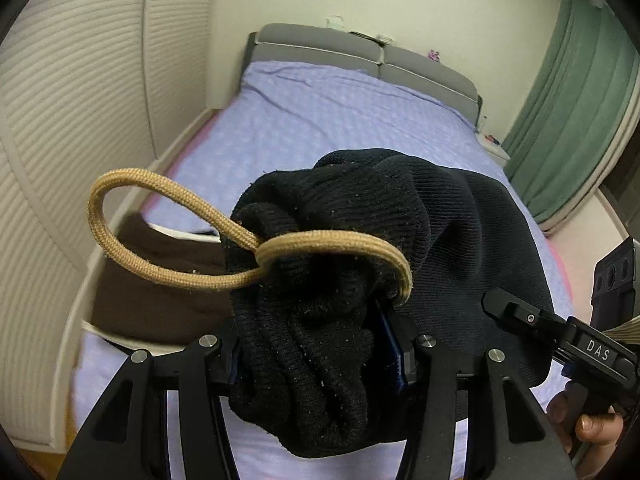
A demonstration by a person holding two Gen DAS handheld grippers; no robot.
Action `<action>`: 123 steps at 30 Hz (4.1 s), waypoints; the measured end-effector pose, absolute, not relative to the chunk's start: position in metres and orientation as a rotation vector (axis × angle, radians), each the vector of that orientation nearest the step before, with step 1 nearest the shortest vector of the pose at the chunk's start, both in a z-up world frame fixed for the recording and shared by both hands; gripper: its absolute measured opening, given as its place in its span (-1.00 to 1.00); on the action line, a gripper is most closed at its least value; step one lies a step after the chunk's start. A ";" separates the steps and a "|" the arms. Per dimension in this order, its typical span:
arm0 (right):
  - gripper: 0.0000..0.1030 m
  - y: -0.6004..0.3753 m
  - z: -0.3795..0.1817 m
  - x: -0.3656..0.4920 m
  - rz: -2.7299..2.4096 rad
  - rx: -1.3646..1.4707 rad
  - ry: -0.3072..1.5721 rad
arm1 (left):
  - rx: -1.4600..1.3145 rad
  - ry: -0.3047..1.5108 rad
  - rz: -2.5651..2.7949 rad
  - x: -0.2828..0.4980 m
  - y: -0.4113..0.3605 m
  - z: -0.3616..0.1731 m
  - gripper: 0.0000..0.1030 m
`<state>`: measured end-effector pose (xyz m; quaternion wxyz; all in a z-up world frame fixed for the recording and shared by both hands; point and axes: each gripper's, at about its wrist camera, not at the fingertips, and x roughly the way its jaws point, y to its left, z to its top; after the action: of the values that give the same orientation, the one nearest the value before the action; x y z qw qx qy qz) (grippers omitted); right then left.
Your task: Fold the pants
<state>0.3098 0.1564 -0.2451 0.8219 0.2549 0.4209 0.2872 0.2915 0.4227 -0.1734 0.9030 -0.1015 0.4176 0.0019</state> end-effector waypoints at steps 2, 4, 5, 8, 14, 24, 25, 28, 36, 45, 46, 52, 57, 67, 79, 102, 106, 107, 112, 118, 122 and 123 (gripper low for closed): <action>-0.17 0.199 -0.243 0.311 0.618 0.563 0.900 | -0.182 0.866 0.015 0.294 0.463 -0.166 0.01; -0.17 0.245 -0.245 0.316 0.628 0.593 0.909 | -0.169 0.874 0.024 0.298 0.508 -0.162 0.01; -0.17 0.264 -0.246 0.319 0.631 0.604 0.911 | -0.164 0.876 0.028 0.301 0.522 -0.161 0.01; -0.17 0.324 -0.250 0.329 0.634 0.627 0.920 | -0.149 0.889 0.035 0.312 0.575 -0.164 0.02; -0.17 0.401 -0.281 0.355 0.605 0.657 0.973 | -0.153 0.939 0.023 0.346 0.643 -0.207 0.02; -0.13 0.420 -0.379 0.390 0.471 0.660 1.133 | -0.148 1.066 -0.053 0.384 0.651 -0.313 0.07; -0.11 0.421 -0.385 0.391 0.458 0.653 1.145 | -0.145 1.067 -0.056 0.385 0.650 -0.320 0.10; -0.01 0.421 -0.400 0.389 0.427 0.638 1.163 | -0.174 1.064 -0.040 0.386 0.654 -0.331 0.25; 0.55 0.432 -0.384 0.398 0.364 0.478 1.170 | -0.104 1.030 0.041 0.364 0.659 -0.308 0.49; 0.55 0.435 -0.301 0.363 0.238 0.157 0.949 | -0.044 0.907 0.129 0.322 0.650 -0.253 0.66; 0.55 0.436 -0.292 0.361 0.256 0.137 0.921 | -0.050 0.892 0.123 0.320 0.646 -0.247 0.66; -0.05 0.455 -0.269 0.346 0.338 -0.049 0.825 | -0.066 0.823 -0.007 0.318 0.614 -0.234 0.66; -0.17 0.467 -0.272 0.348 0.355 -0.097 0.826 | -0.055 0.819 -0.086 0.333 0.602 -0.251 0.65; 0.02 0.467 -0.296 0.349 0.390 -0.134 0.912 | -0.108 0.872 -0.052 0.365 0.634 -0.281 0.74; 0.17 0.447 -0.295 0.348 0.339 -0.132 0.920 | -0.049 0.920 -0.039 0.382 0.632 -0.297 1.00; 0.66 0.172 -0.146 0.192 0.079 -0.025 0.737 | -0.006 0.772 -0.072 0.189 0.354 -0.124 1.00; 0.66 0.097 -0.119 0.141 0.068 -0.028 0.711 | -0.020 0.748 -0.035 0.137 0.285 -0.101 1.00; 0.66 0.080 -0.113 0.129 0.067 -0.027 0.703 | -0.024 0.742 -0.018 0.124 0.271 -0.097 1.00; 0.70 -0.017 -0.081 0.068 0.089 -0.012 0.676 | -0.045 0.725 0.044 0.052 0.187 -0.077 1.00; 0.78 -0.097 -0.042 0.010 0.072 -0.002 0.640 | -0.013 0.733 0.051 -0.007 0.121 -0.052 1.00; 0.78 -0.124 -0.024 -0.017 0.042 -0.003 0.624 | -0.002 0.731 0.042 -0.039 0.094 -0.041 1.00; 0.78 -0.128 -0.021 -0.024 0.035 0.000 0.624 | -0.004 0.733 0.035 -0.045 0.089 -0.039 1.00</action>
<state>-0.0241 -0.1280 -0.0209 0.9516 -0.0001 0.3069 0.0174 -0.0449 0.0889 -0.0394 0.9334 -0.0019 0.3585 0.0173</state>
